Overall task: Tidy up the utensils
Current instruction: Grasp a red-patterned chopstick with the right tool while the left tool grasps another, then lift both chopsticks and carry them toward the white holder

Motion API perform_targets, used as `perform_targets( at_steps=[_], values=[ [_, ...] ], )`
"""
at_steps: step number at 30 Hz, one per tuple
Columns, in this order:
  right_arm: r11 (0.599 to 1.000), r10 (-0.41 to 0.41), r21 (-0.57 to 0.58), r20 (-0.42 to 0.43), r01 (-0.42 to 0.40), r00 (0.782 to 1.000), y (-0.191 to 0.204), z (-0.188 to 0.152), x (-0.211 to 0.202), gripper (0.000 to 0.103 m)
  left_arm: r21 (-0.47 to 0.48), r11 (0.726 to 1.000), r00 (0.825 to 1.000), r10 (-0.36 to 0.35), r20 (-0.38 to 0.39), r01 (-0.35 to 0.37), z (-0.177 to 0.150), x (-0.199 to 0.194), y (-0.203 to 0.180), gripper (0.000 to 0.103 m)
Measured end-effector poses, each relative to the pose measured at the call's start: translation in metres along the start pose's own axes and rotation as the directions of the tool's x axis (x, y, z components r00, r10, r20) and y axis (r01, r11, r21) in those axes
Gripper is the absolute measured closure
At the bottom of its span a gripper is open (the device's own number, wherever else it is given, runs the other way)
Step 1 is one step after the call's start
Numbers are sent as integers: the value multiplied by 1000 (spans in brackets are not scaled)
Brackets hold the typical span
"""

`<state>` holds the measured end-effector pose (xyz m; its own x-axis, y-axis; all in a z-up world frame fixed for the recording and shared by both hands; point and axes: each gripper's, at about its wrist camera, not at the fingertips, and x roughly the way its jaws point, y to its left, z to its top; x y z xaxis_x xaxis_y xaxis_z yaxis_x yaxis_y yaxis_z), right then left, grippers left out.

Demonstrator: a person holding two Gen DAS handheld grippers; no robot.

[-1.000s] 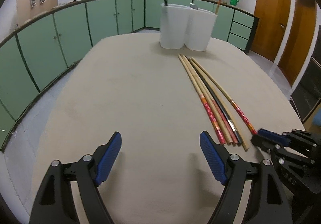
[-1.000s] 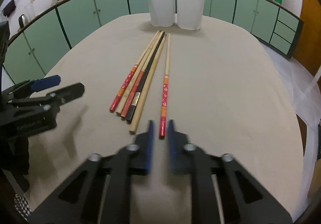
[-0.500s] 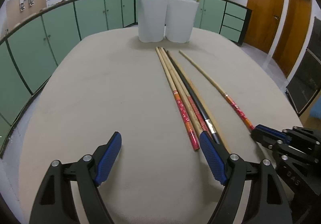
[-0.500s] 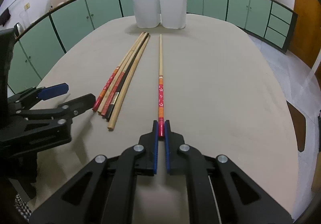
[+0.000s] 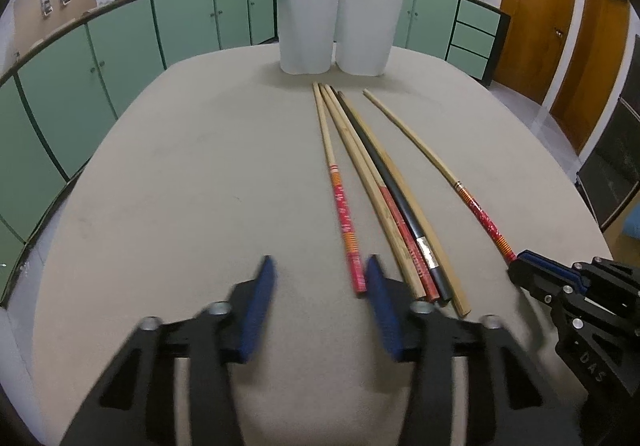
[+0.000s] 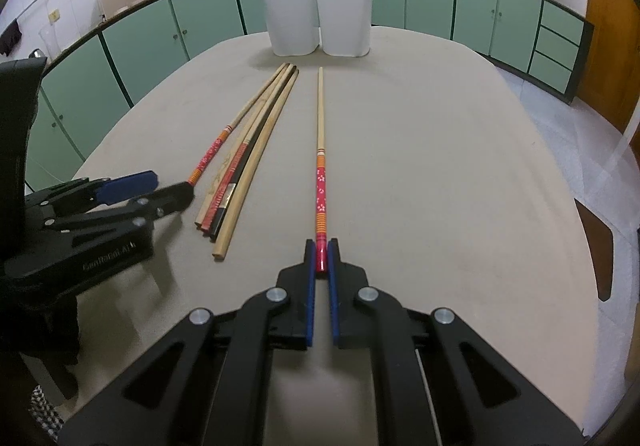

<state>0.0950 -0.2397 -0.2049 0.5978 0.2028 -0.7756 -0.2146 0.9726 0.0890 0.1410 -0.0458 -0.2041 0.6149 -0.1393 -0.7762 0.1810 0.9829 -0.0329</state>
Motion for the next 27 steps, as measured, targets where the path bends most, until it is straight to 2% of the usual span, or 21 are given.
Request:
perform_targets(
  at_steps=[1, 2, 4, 5, 14, 21, 27],
  values=[
    [1000, 0, -1, 0, 0, 1000, 0, 0, 0, 97, -4, 1000, 1000, -1, 1, 1, 0, -1, 0, 79],
    [1000, 0, 0, 0, 0, 1000, 0, 0, 0, 97, -8, 1000, 1000, -3, 1, 3, 0, -1, 1, 82],
    [1000, 1, 1, 0, -1, 1000, 0, 0, 0, 97, -16, 1000, 1000, -5, 0, 5, -1, -1, 2, 96],
    [1000, 1, 1, 1, -1, 1000, 0, 0, 0, 97, -17, 1000, 1000, -6, -1, 6, -1, -1, 1, 97],
    [1000, 13, 23, 7, -13, 1000, -3, 0, -6, 98, -29, 1000, 1000, -8, 10, 8, -1, -10, 2, 98],
    [1000, 10, 28, 49, -11, 999, -6, 14, -31, 98, -19, 1000, 996, -4, 89, 6, 12, -47, 7, 98],
    [999, 14, 36, 114, -18, 993, -10, 35, -61, 98, -8, 1000, 983, -6, 186, 8, 34, -86, 11, 98]
  ],
)
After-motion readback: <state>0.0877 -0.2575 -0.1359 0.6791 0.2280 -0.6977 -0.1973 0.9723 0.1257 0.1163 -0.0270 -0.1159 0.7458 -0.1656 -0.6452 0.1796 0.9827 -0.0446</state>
